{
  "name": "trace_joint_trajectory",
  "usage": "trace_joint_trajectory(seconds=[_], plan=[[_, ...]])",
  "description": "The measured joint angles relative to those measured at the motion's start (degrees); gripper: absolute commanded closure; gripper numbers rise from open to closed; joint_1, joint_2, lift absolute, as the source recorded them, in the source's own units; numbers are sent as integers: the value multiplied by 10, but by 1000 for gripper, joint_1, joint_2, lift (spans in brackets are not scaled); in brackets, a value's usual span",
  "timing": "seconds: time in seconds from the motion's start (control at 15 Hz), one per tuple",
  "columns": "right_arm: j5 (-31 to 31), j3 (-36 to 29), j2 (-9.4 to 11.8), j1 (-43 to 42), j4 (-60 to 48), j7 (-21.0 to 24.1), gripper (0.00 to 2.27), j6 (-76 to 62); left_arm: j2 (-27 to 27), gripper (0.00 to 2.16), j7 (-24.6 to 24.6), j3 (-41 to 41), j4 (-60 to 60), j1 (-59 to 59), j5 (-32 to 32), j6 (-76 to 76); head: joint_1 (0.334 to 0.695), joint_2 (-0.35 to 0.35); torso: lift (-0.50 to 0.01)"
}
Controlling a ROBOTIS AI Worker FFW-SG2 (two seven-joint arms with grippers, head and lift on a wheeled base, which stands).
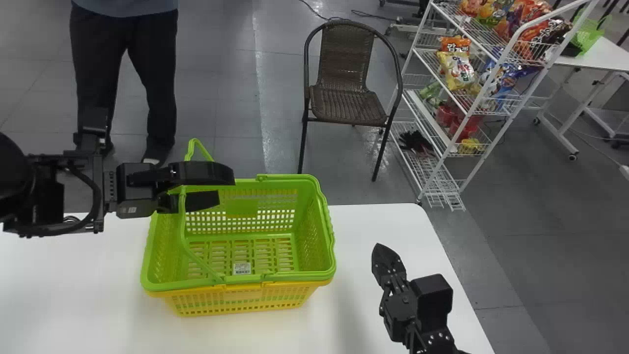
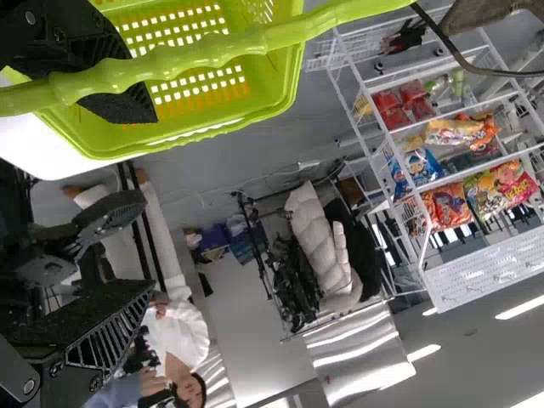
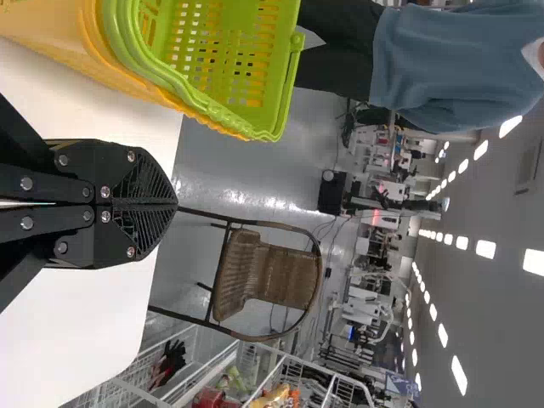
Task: Grasp handle with right gripper to insert into left gripper then lift and swing left to center
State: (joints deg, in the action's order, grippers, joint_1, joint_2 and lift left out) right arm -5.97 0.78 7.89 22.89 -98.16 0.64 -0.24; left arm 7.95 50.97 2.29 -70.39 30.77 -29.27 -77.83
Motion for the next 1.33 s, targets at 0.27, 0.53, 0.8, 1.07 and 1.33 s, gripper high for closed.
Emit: trace_joint_trajectory(seconds=[0.27, 0.53, 0.8, 1.07, 1.33], plan=[[-18, 16, 4, -38, 36, 8, 2219, 7, -4, 137, 2, 0, 0, 0, 0, 0, 695, -211, 0], [-33, 35, 6, -74, 67, 9, 2219, 20, -7, 137, 4, -4, 0, 0, -2, 0, 695, -202, 0], [-44, 52, 11, -101, 88, 9, 2219, 43, -9, 137, 6, -5, -1, -3, -4, 0, 695, -196, 0], [-48, 67, 14, -122, 116, 9, 2219, 44, -9, 137, 7, -5, -2, -5, -6, 2, 695, -188, 0], [-51, 76, 14, -139, 132, 10, 2219, 44, -9, 137, 7, -5, -2, -7, -6, 2, 695, -179, 0]])
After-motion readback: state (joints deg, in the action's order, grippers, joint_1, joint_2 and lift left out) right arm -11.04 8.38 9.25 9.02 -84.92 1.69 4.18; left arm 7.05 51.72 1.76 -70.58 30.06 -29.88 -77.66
